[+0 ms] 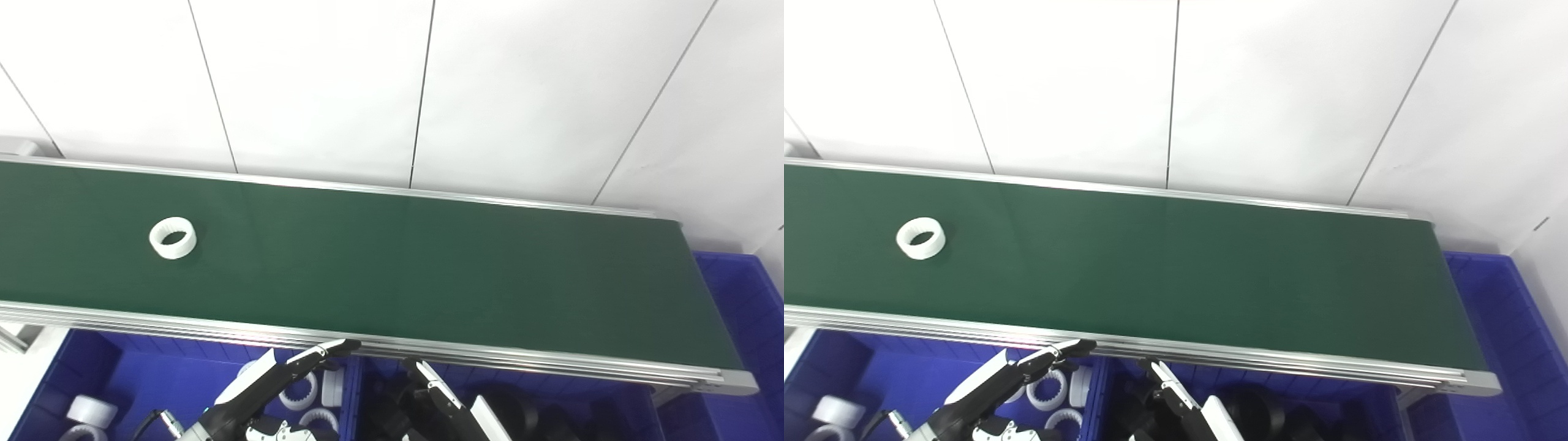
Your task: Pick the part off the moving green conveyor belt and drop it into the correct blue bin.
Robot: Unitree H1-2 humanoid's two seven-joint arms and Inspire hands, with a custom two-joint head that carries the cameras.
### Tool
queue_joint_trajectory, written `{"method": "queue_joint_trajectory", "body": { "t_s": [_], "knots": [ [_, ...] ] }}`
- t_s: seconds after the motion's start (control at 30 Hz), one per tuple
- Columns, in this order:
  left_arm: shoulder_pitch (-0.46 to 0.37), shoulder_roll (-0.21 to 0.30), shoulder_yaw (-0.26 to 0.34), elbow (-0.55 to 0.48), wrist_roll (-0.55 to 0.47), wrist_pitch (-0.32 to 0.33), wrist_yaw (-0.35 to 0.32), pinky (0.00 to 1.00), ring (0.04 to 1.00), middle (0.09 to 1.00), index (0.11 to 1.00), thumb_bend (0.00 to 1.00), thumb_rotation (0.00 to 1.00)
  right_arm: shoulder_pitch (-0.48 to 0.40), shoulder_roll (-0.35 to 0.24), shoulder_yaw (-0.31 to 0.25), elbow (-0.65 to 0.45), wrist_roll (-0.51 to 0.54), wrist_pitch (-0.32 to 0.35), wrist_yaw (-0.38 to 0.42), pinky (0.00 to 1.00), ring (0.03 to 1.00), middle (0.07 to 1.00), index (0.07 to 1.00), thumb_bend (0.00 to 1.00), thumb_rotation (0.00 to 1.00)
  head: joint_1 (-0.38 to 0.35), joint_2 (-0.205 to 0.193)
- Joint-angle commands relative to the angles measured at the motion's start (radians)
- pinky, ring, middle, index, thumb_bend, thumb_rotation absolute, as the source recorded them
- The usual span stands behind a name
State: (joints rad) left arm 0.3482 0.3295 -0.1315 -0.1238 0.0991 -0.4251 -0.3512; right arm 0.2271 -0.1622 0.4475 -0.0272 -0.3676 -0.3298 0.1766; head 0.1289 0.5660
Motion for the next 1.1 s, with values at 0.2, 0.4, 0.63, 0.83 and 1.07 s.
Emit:
{"method": "queue_joint_trajectory", "body": {
  "t_s": [0.2,0.4,0.63,0.83,1.07],
  "knots": [
    [-0.166,0.148,0.079,-0.255,0.158,0.082,-0.034,0.91,0.928,0.943,0.924,0.46,0.64,-0.022,0.015,0.005,0.002,0.01,-0.059,-0.01,0.84,0.935,0.981,0.96,0.38,0.85,0.018,0.0],
    [-0.362,0.256,0.121,-0.319,0.29,0.164,-0.08,0.93,0.924,0.91,0.862,0.56,0.43,-0.022,0.02,0.009,0.011,0.014,-0.064,-0.012,0.84,0.934,0.984,0.965,0.37,0.86,0.023,-0.002],
    [-0.594,0.293,0.1,-0.297,0.479,0.277,-0.15,0.78,0.821,0.815,0.729,0.85,0.22,-0.018,0.023,0.007,0.019,0.016,-0.079,-0.018,0.87,0.95,0.993,0.972,0.37,0.89,0.03,0.005],
    [-0.75,0.327,0.056,-0.241,0.574,0.334,-0.243,0.75,0.815,0.834,0.76,0.93,0.19,-0.013,0.026,0.006,0.011,0.015,-0.084,-0.023,0.89,0.961,0.998,0.978,0.37,0.91,0.02,0.015],
    [-0.907,0.37,-0.022,-0.072,0.628,0.325,-0.323,0.76,0.854,0.881,0.813,0.98,0.15,0.005,0.019,-0.006,-0.014,0.029,-0.078,-0.03,0.88,0.956,1.0,0.979,0.37,0.89,0.006,0.021]
  ]
}}
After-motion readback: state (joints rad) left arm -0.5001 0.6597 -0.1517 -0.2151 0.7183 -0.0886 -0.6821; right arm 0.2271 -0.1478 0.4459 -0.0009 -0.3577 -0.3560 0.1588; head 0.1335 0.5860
